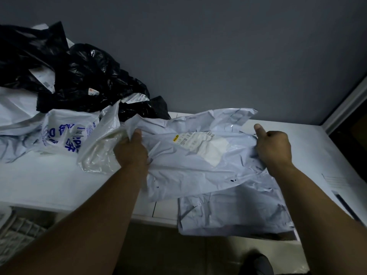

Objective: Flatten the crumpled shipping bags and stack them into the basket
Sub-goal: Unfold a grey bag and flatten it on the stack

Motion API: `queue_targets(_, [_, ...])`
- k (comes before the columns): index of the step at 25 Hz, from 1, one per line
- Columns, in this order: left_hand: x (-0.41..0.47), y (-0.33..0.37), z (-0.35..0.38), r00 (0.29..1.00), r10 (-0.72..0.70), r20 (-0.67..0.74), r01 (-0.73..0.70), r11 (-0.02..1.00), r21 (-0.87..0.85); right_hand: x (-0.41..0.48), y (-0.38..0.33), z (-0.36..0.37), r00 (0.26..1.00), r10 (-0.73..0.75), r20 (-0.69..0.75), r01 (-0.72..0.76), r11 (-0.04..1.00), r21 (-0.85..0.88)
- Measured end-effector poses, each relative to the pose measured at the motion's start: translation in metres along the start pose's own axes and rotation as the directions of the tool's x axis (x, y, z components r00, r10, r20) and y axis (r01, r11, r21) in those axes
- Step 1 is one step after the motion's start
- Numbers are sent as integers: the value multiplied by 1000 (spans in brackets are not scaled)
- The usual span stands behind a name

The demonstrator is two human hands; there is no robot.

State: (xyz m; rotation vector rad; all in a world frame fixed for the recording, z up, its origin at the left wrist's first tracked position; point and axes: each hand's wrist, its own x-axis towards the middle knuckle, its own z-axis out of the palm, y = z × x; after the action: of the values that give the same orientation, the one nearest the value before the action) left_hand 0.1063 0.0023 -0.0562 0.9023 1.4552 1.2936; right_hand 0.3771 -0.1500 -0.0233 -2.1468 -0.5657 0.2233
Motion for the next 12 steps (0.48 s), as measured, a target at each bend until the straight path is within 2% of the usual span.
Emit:
queue_targets(2, [2, 5, -2, 1000, -15, -17, 15, 1000, 0, 1, 5, -5, 1000, 22, -3, -22, 1000, 1])
queue_targets(6, [-2, 15, -4, 1000, -29, 0, 29, 993, -111, 4, 14, -16, 1000, -8, -10, 8, 1000, -22])
queue_targets(9, [-3, 22, -3, 988, -119, 93, 134, 976, -170, -4, 15, -25, 982, -14, 189, 64, 964, -258])
queue_targets(10, [-1, 23, -3, 983, -139, 122, 159, 972, -173, -6, 13, -27, 966, -3, 260, 80, 954, -288])
queue_targets(12, [-2, 24, -1, 973, -158, 169, 187, 967, -175, -6, 10, -26, 934, -14, 357, 93, 974, -205])
